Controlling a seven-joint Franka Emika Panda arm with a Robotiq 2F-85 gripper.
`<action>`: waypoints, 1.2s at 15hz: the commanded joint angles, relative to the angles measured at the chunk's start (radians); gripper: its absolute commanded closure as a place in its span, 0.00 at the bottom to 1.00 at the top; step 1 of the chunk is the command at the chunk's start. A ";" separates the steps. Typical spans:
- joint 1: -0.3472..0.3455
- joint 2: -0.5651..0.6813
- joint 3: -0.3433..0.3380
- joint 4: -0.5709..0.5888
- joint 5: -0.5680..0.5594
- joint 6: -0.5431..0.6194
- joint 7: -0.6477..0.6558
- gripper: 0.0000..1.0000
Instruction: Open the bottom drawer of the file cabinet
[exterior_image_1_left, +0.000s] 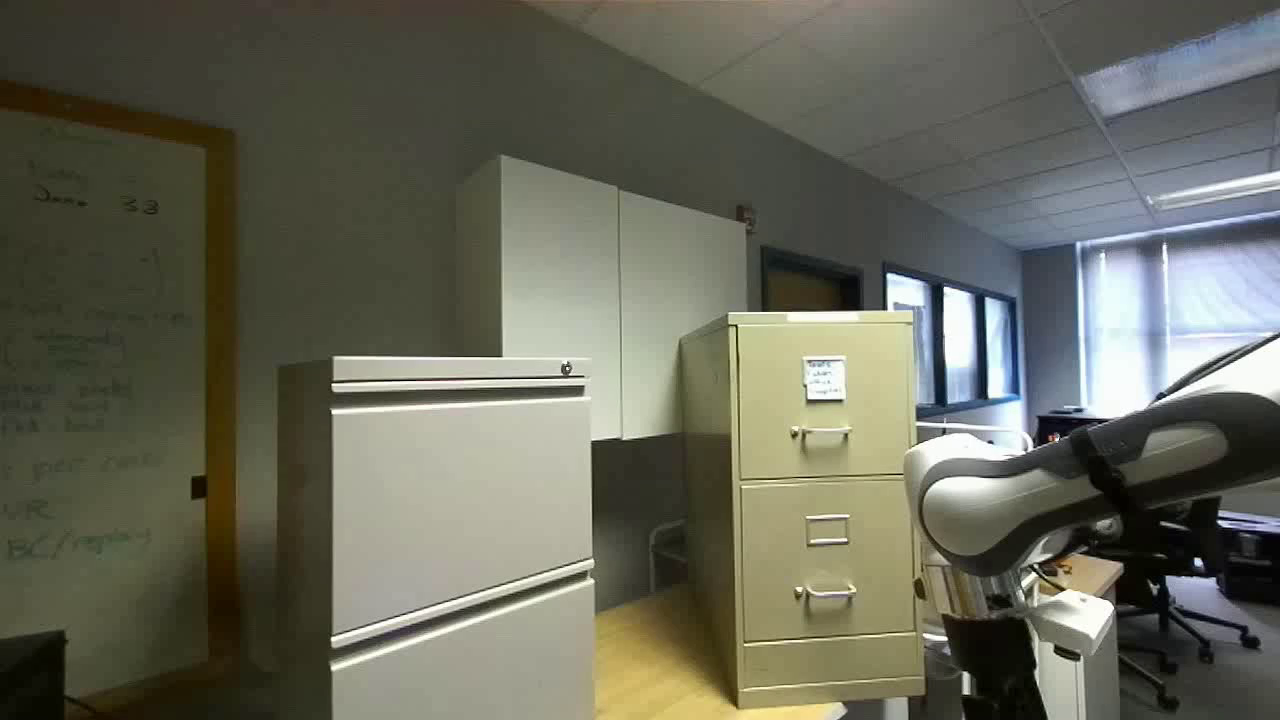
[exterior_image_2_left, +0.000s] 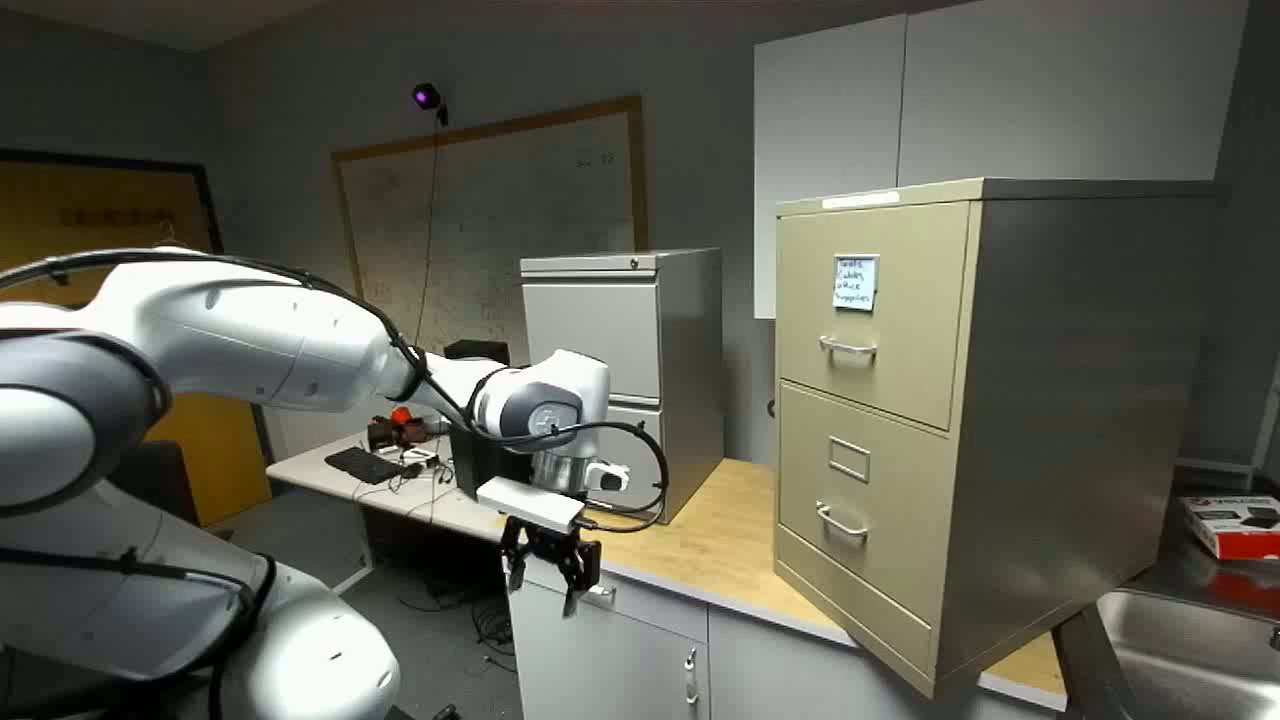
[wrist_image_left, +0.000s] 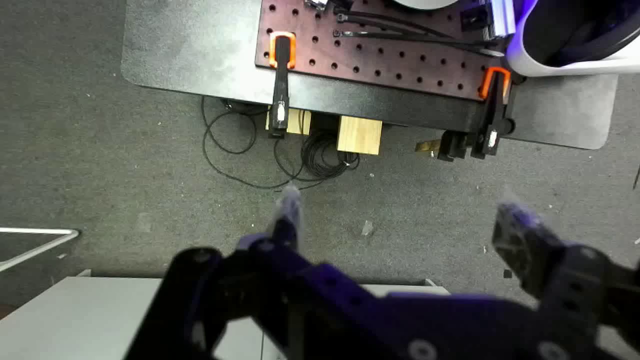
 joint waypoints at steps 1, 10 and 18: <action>-0.005 0.001 0.005 0.002 0.003 -0.001 -0.002 0.00; -0.011 0.009 0.010 0.006 -0.006 0.011 0.015 0.00; -0.027 0.187 -0.032 0.167 0.018 0.250 0.003 0.00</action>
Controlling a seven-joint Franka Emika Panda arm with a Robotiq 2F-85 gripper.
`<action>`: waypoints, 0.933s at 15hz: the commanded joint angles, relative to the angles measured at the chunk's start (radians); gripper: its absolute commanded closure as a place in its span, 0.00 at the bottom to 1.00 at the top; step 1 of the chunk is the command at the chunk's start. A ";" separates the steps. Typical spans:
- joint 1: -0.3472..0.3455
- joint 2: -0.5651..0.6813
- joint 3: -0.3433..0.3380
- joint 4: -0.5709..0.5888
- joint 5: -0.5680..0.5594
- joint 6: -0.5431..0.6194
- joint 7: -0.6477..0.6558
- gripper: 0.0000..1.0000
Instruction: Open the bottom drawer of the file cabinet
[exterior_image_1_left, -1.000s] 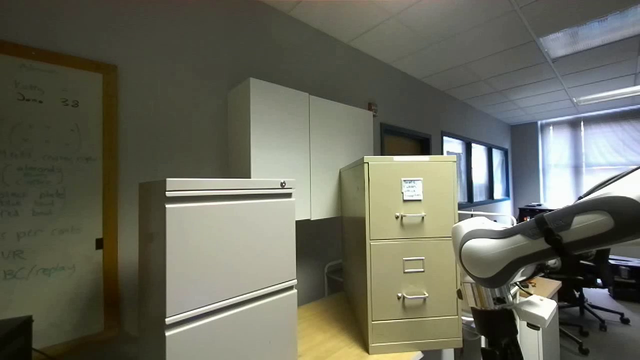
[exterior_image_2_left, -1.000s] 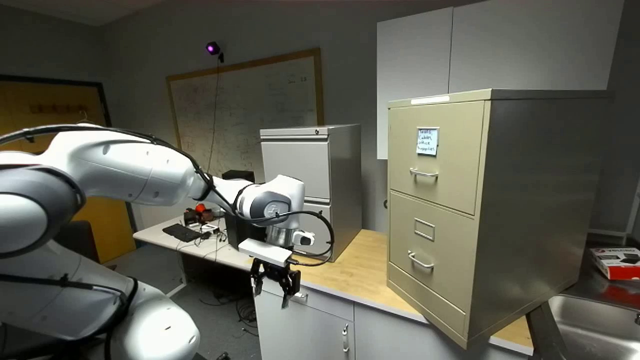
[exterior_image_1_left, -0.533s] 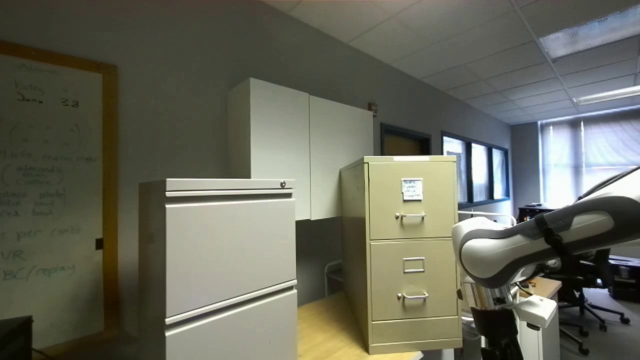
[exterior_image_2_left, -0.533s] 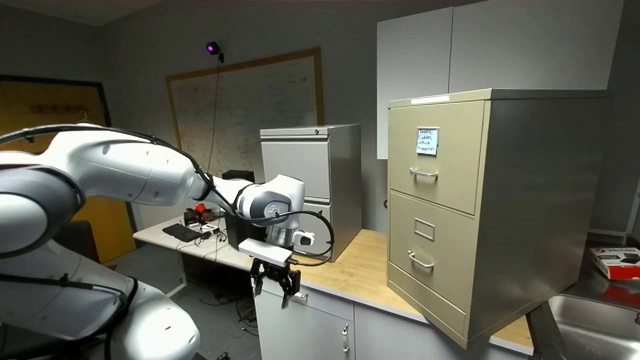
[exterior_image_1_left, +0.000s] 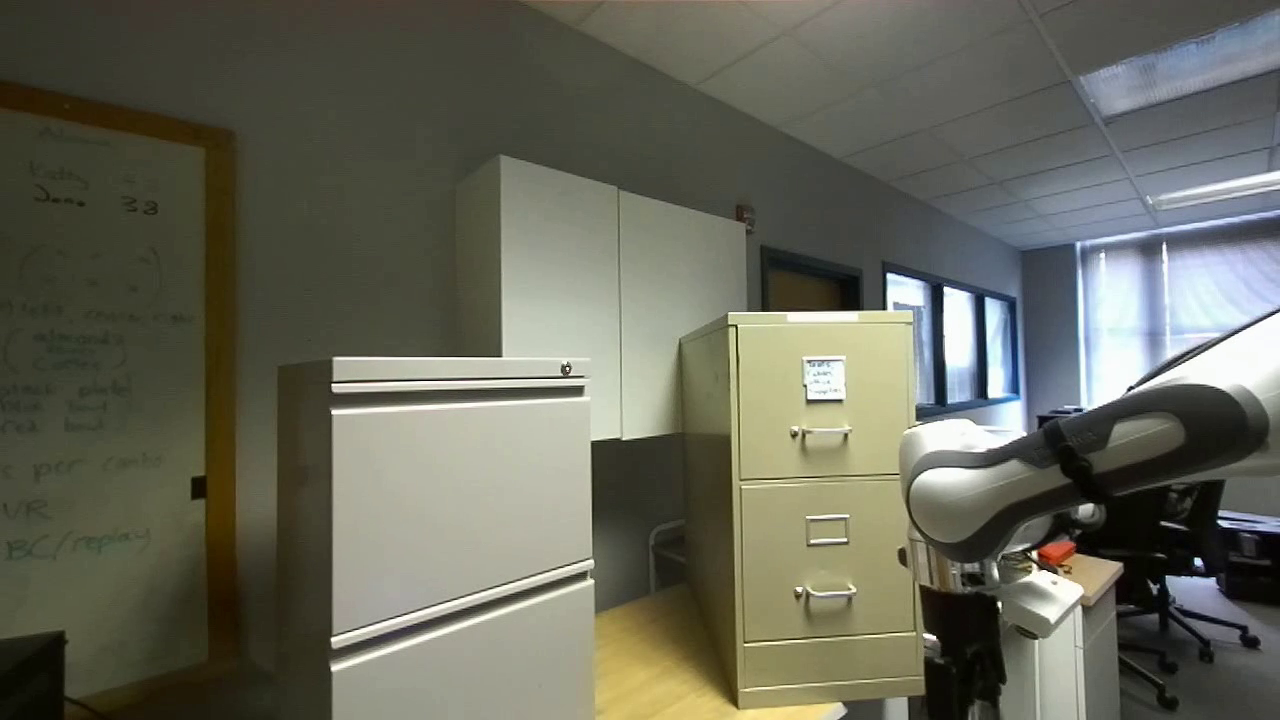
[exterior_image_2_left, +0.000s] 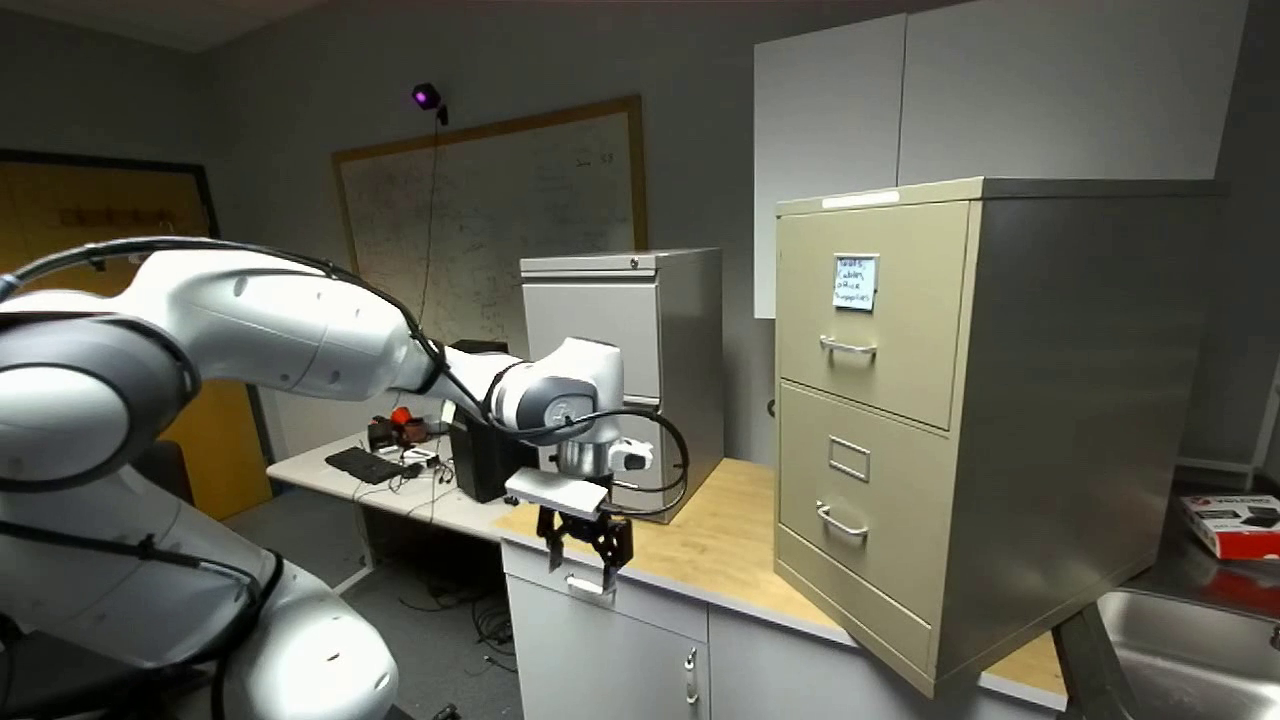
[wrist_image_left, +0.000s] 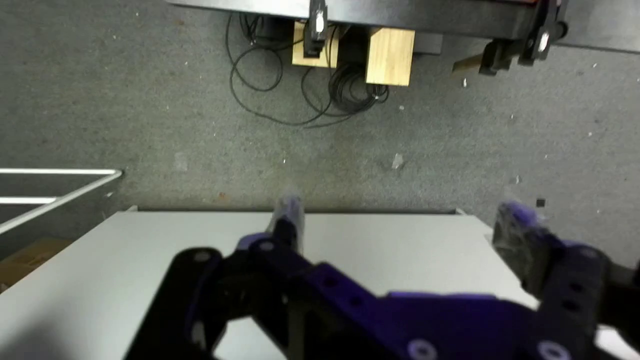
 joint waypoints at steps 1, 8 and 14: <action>-0.006 0.151 -0.037 0.133 0.033 0.119 -0.021 0.00; 0.002 0.466 -0.151 0.406 0.330 0.270 -0.226 0.00; -0.141 0.673 -0.146 0.581 0.797 0.204 -0.571 0.00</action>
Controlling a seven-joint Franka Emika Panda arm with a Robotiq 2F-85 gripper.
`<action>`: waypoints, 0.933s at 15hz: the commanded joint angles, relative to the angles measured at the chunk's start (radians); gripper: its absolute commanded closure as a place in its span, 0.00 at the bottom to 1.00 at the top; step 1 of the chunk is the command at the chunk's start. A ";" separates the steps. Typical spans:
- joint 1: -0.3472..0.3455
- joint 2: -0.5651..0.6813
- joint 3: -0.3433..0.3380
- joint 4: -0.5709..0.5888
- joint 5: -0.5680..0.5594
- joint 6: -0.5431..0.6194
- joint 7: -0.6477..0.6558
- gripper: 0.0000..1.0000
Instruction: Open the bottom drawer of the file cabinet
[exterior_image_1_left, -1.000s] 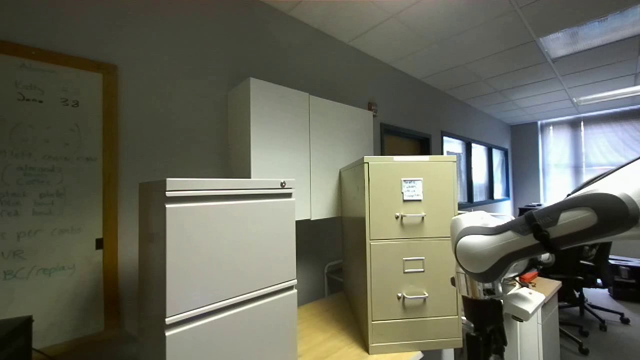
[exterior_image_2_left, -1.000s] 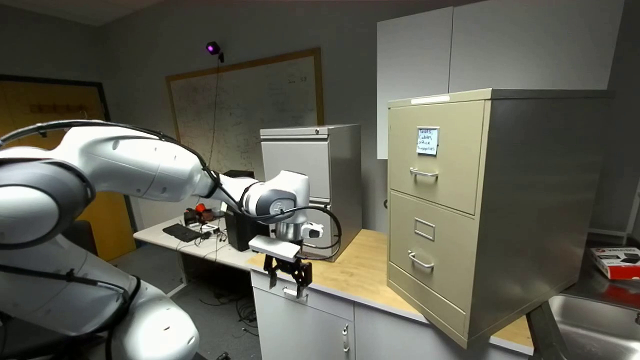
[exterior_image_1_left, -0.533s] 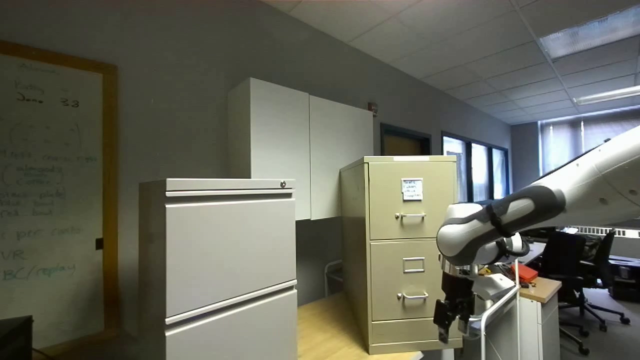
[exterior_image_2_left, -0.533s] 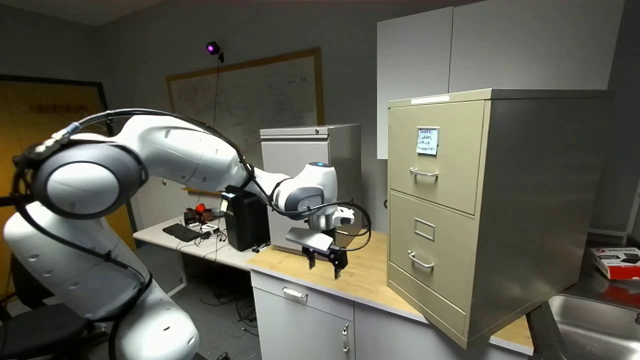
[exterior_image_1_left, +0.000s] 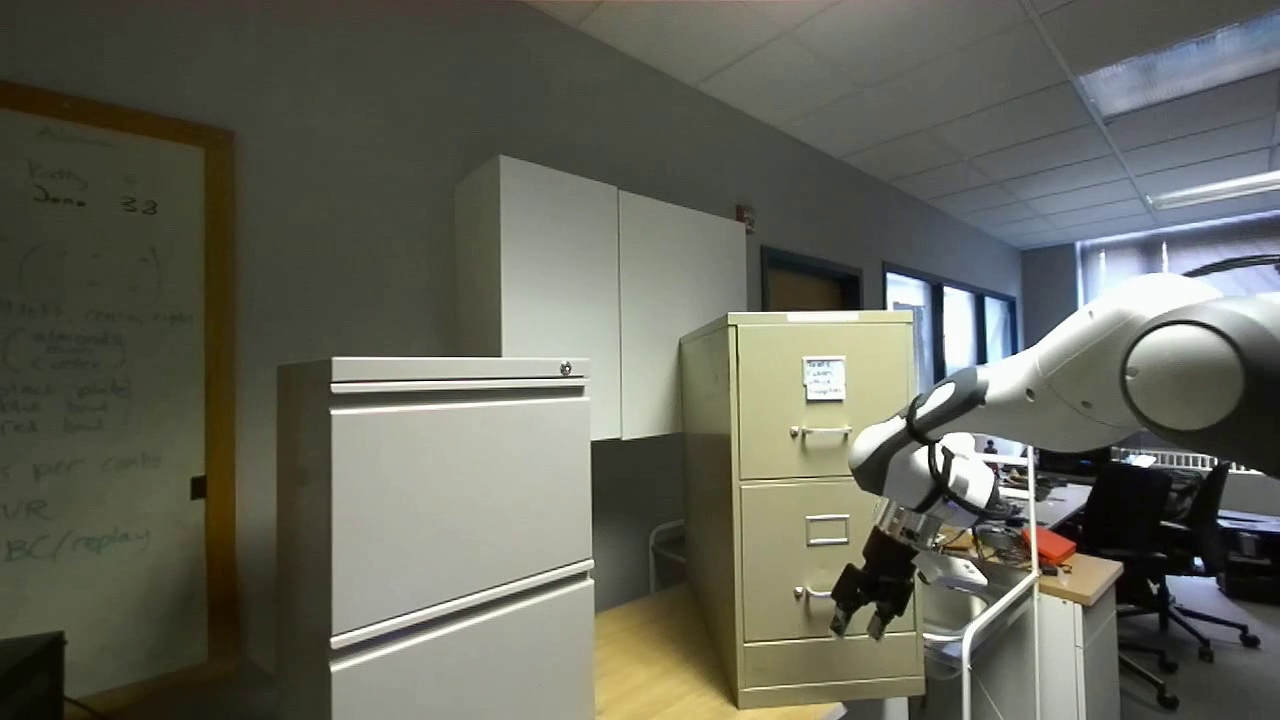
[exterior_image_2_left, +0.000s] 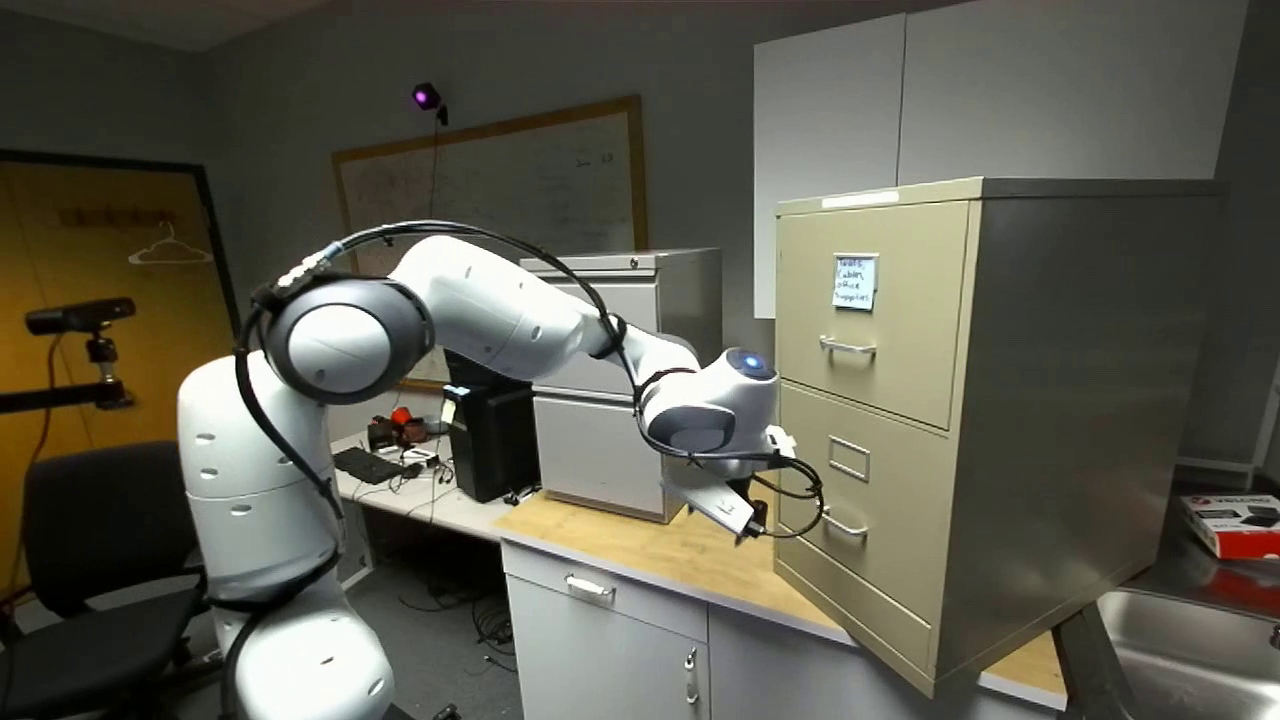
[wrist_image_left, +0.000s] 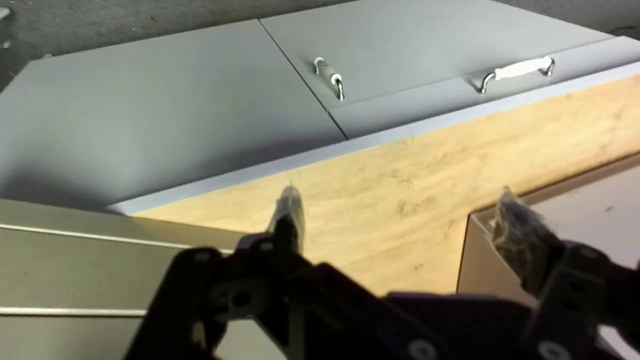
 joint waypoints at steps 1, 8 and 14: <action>-0.110 0.119 0.021 0.119 0.210 -0.073 -0.166 0.00; -0.285 0.256 0.031 0.234 0.505 -0.152 -0.312 0.00; -0.329 0.374 0.046 0.348 0.682 -0.176 -0.290 0.00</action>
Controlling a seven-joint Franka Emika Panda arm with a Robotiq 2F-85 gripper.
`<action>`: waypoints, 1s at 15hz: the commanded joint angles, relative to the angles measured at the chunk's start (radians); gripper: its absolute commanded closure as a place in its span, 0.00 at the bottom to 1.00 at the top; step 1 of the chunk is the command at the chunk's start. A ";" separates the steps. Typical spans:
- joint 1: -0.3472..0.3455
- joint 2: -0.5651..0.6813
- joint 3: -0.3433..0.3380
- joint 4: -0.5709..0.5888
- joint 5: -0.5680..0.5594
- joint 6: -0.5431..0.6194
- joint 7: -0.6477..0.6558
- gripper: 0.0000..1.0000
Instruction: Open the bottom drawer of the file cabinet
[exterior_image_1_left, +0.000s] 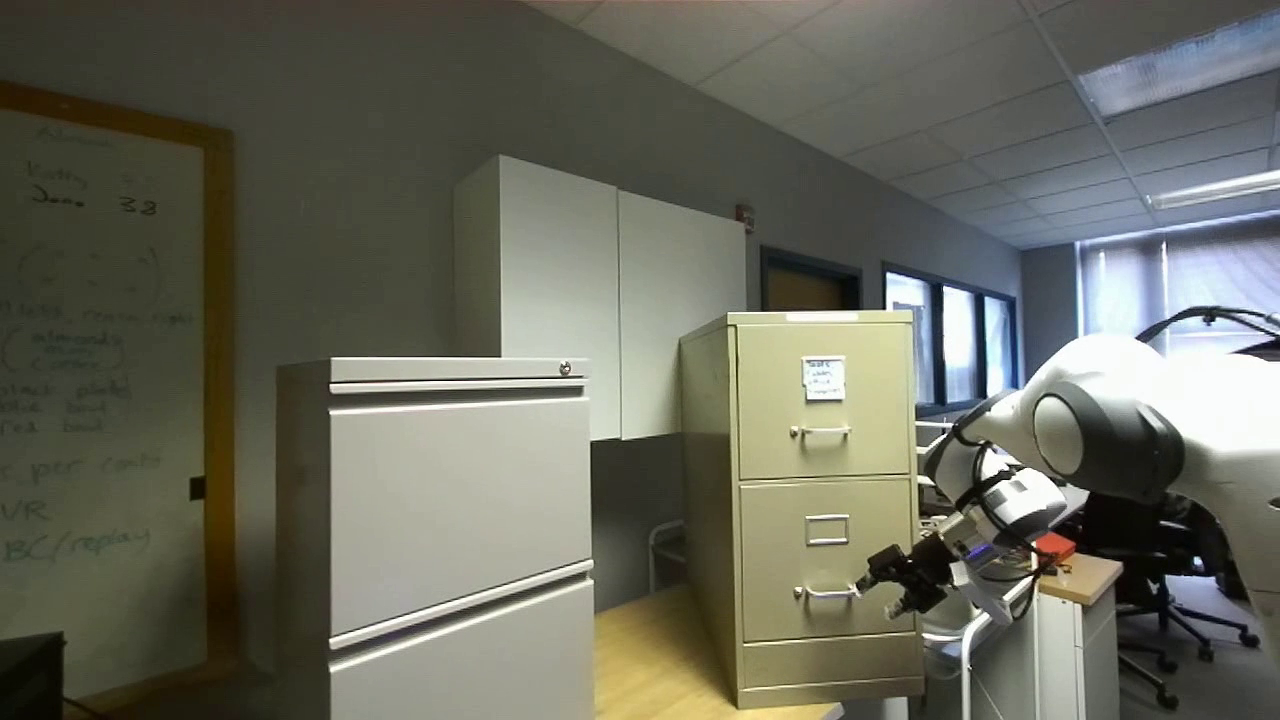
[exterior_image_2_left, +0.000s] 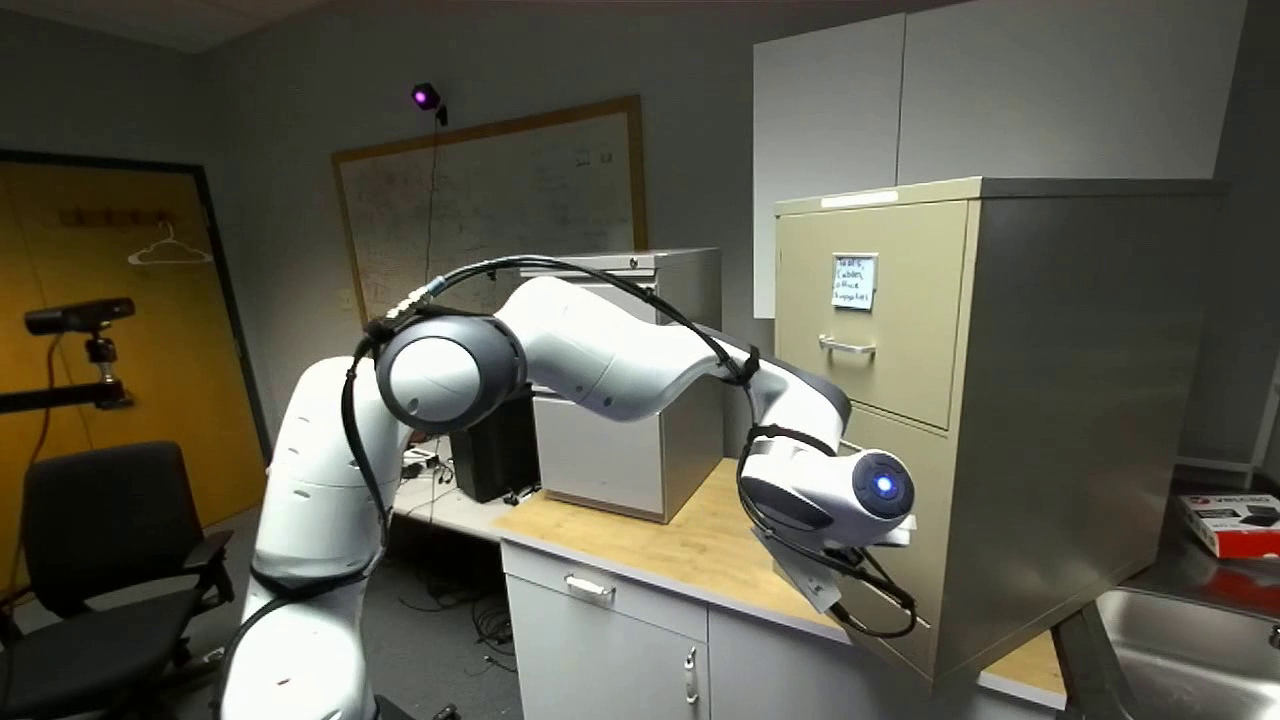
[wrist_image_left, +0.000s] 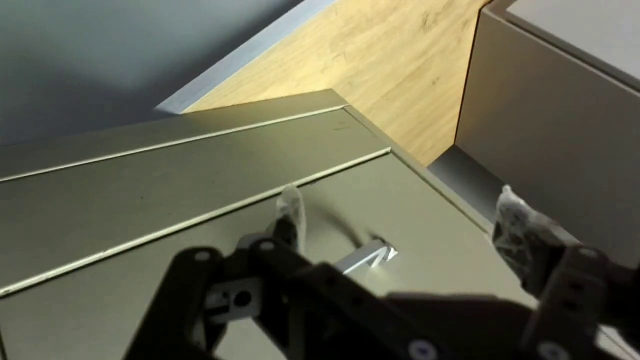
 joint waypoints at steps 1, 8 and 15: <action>-0.030 0.093 0.027 0.106 0.089 -0.027 0.014 0.00; -0.068 0.218 0.038 0.219 0.194 -0.035 0.068 0.00; -0.111 0.269 0.039 0.300 0.281 -0.031 0.169 0.00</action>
